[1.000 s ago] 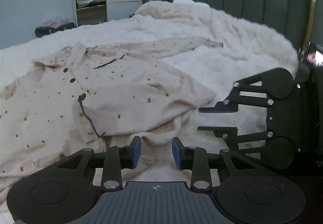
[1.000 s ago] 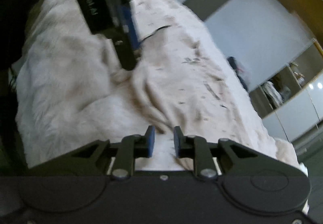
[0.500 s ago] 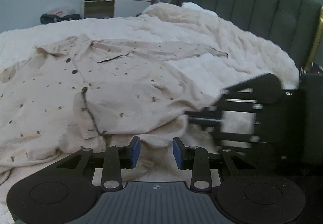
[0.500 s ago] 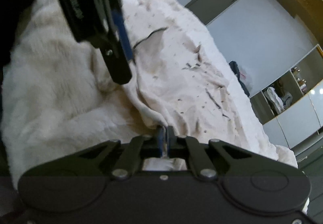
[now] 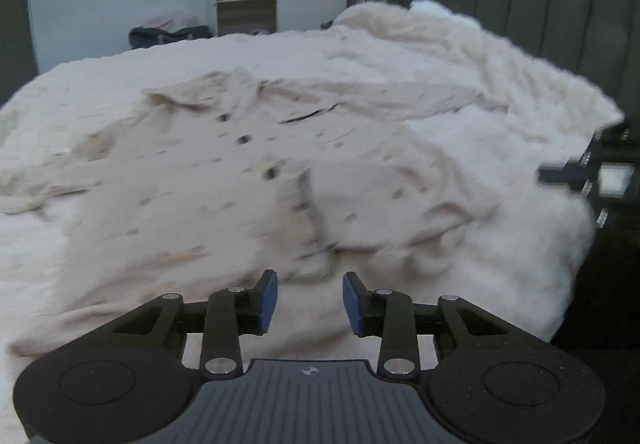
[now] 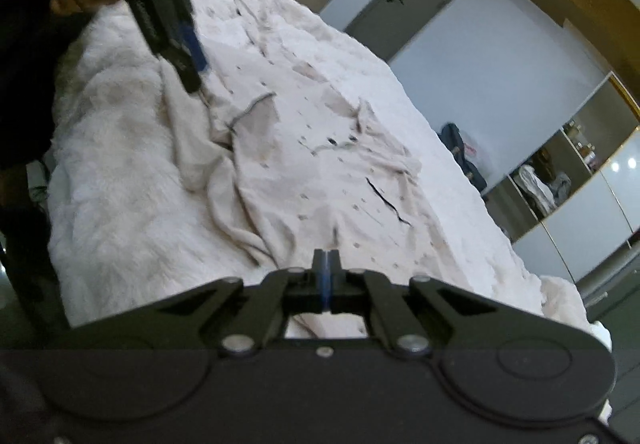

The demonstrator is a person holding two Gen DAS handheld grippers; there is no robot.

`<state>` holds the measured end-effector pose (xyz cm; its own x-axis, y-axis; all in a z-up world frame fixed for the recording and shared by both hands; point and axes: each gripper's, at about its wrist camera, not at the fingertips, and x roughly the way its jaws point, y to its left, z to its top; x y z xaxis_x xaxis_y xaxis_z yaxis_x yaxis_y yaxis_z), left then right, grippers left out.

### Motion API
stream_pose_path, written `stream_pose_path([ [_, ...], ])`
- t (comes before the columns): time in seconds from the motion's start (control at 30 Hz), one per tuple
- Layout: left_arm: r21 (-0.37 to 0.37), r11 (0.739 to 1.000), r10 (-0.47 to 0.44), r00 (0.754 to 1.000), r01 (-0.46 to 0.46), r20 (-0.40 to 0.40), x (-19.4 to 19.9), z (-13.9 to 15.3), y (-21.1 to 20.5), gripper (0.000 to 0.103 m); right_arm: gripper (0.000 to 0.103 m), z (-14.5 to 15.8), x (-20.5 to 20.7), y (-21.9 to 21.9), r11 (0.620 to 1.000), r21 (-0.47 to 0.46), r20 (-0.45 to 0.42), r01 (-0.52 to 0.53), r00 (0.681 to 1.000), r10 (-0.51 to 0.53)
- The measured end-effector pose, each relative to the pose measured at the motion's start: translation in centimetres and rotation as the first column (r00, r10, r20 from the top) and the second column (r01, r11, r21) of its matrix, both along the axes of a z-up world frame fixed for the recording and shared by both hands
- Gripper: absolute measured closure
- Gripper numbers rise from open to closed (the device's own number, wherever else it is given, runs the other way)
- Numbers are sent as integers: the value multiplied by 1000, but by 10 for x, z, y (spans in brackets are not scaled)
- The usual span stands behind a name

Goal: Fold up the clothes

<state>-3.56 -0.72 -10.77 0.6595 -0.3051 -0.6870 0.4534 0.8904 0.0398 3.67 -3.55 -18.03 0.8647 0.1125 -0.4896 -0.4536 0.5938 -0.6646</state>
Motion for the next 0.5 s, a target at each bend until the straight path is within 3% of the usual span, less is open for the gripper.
stream_pose_path([
  [0.13, 135, 991, 12, 1000, -12, 0, -5, -6, 17, 49, 68, -13, 8, 12, 999, -39, -43, -15, 999, 13],
  [0.27, 324, 945, 20, 997, -43, 75, -4, 1, 35, 48, 63, -37, 19, 38, 995, -84, -78, -60, 996, 53],
  [0.3, 343, 938, 28, 996, -55, 82, -2, 3, 40, 41, 62, -44, 23, 43, 991, -113, -82, -66, 995, 56],
  [0.37, 310, 945, 101, 995, -103, 22, 12, 13, 66, 26, 59, -49, 31, 45, 992, -119, -85, -34, 996, 24],
  [0.43, 220, 963, 168, 985, -155, -38, 24, 15, 92, 26, 55, -46, 40, 39, 997, -74, -93, 15, 995, -21],
  [0.5, 203, 960, 213, 974, -194, -74, 33, 12, 106, 26, 54, -39, 51, 24, 995, -8, -104, 104, 989, -105],
])
